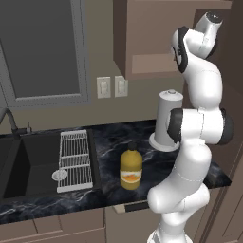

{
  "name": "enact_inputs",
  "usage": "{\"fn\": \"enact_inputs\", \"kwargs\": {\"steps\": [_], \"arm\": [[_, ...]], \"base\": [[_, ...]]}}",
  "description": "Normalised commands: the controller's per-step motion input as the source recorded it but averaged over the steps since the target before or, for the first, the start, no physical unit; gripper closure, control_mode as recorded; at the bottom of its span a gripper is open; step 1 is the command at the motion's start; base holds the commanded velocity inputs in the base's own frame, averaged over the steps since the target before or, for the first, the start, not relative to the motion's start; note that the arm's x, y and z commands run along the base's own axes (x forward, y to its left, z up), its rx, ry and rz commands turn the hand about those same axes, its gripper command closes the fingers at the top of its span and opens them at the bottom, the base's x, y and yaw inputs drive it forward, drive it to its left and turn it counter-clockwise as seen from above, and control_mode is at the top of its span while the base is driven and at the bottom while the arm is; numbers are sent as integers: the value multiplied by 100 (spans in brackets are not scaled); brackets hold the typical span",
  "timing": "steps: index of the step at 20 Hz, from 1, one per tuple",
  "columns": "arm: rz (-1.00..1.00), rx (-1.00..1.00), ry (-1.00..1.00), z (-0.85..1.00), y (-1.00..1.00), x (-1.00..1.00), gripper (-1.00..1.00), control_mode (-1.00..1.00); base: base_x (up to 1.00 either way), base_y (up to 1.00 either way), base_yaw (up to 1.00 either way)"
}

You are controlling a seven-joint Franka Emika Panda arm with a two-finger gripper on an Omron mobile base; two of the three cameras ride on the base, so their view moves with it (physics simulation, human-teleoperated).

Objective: Open the cabinet. Pick the sponge and place it next to the sink. Then close the cabinet.

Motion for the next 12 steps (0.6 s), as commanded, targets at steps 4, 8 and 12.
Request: {"fn": "enact_inputs", "kwargs": {"steps": [4, 8, 12], "arm": [[3, 0, 0, -10, 0, 0, -100, -100], [3, 0, 0, -30, 0, 0, -100, -100], [3, 0, 0, -42, 0, 4, -100, -100]], "base": [[0, 0, 0], [0, 0, 0], [0, 0, 0]]}}
